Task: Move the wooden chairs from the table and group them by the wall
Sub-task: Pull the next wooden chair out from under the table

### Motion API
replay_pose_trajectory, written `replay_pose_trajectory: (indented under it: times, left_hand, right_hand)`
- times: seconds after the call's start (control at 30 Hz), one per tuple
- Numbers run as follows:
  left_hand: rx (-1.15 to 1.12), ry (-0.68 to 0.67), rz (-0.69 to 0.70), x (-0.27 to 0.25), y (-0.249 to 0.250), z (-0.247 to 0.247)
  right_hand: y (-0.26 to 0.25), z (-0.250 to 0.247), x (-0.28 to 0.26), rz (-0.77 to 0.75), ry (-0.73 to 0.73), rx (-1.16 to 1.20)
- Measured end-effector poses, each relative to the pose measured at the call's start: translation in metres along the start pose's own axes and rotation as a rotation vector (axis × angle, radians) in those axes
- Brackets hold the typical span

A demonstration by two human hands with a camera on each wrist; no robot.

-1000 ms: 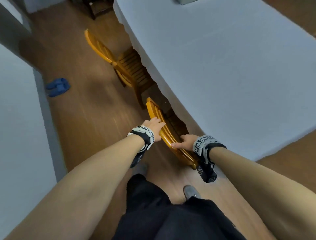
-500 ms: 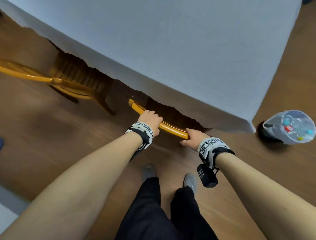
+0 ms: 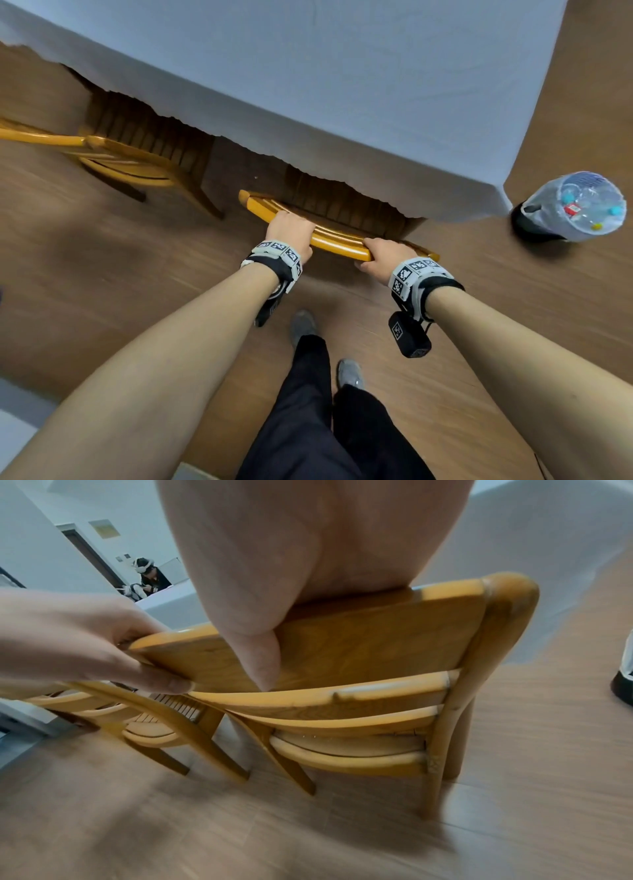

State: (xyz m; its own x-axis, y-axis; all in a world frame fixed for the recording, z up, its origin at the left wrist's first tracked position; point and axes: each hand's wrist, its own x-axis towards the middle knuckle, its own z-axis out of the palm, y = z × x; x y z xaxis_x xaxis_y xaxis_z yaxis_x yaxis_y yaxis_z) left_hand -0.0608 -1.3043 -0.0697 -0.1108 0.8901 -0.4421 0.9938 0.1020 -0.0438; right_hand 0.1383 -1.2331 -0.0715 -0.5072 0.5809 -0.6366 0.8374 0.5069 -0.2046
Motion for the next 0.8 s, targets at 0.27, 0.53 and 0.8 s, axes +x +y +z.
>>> replay_pose_trajectory:
  times: [0.27,0.53,0.8]
  left_hand:
    - [-0.077,-0.001,-0.055,-0.064,0.015,0.053]
    - [-0.112,-0.136,-0.105,-0.153,0.063,0.109]
    - [-0.120,-0.146,-0.151,-0.218,0.131,0.139]
  right_hand:
    - [-0.008,0.062,-0.042,-0.161,0.022,-0.049]
    - [-0.003,0.134,-0.102,-0.214,-0.006,-0.084]
    - [0.026,0.176,-0.152,-0.254,-0.023,-0.167]
